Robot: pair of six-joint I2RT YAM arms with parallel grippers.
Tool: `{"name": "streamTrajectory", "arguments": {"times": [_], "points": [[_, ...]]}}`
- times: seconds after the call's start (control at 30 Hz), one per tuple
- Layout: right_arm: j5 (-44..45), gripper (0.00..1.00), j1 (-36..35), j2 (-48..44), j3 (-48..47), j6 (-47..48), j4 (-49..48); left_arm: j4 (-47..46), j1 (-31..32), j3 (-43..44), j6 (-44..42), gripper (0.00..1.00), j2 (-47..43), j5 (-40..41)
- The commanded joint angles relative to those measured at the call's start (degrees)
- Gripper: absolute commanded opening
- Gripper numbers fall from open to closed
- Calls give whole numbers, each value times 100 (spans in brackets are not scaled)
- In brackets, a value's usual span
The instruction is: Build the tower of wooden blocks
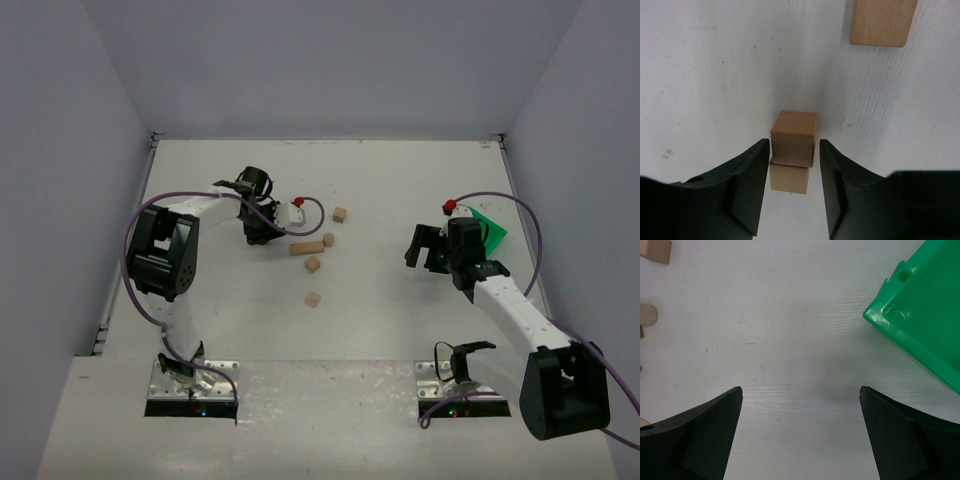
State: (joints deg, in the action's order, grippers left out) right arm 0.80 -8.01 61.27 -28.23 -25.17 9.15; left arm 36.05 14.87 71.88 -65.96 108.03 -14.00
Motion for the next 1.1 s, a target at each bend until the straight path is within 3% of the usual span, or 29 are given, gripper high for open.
{"name": "streamTrajectory", "arguments": {"times": [0.0, 1.07], "points": [[-65, 99, -7, -172, -209, 87, -146, -36, -85, -33, -28, 44, -40, -138], [-576, 99, -7, -283, -194, 218, -112, -210, -90, 4, 239, 42, -196, -100]]}}
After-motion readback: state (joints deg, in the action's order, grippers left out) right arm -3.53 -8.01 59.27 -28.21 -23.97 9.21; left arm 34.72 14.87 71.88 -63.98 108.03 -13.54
